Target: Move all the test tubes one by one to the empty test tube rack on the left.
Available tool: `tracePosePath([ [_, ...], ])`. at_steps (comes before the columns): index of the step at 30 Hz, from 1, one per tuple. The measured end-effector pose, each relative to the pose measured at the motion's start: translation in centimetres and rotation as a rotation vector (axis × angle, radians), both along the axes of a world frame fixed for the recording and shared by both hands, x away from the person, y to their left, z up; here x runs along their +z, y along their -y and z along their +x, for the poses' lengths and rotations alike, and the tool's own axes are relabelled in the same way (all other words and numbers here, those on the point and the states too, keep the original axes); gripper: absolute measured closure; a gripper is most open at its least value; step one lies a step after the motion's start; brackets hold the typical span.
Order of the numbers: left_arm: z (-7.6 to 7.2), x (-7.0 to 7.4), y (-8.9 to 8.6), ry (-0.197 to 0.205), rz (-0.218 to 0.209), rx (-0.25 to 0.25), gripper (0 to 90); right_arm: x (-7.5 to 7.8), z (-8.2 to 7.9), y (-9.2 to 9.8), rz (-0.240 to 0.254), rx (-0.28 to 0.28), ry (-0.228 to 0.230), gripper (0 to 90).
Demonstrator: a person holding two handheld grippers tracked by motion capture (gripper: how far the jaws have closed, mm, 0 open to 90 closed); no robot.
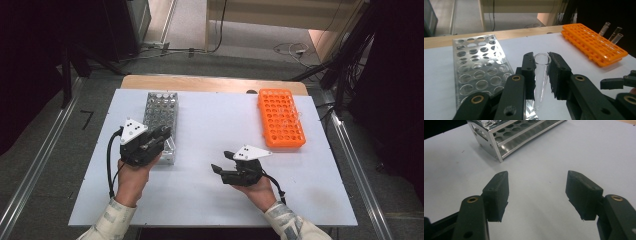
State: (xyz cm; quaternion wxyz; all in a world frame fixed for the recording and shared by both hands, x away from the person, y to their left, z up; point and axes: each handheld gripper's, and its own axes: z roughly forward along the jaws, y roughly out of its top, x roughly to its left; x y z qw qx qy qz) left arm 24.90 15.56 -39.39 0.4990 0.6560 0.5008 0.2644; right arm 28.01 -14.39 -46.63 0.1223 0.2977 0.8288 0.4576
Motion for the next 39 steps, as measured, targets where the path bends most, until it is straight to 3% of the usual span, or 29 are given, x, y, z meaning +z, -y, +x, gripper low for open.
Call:
tracePosePath([
  [6, -0.1, -0.1, -0.5, 0.008, 0.019, 0.025, 74.6, 0.0, 0.0, 0.0, 0.003, -0.002, 0.0, 32.3],
  [14, 0.0, -0.5, -0.7, 0.007, 0.045, 0.046, 74.5, 0.0, 0.2, 0.1, 0.005, -0.018, -0.015, 22.7],
  [27, -0.1, -1.2, -0.2, 0.01, 0.074, 0.047, 74.4, 0.0, 0.3, 0.1, 0.006, -0.023, -0.018, 22.0],
  [31, -0.2, -1.8, 0.3, 0.018, 0.112, 0.056, 74.4, 0.0, 0.2, 0.1, 0.003, -0.022, -0.018, 22.0],
  [39, 0.0, -3.3, 0.7, -0.034, 0.143, 0.05, 74.3, 0.1, 0.2, 0.2, 0.002, -0.02, -0.014, 22.1],
])
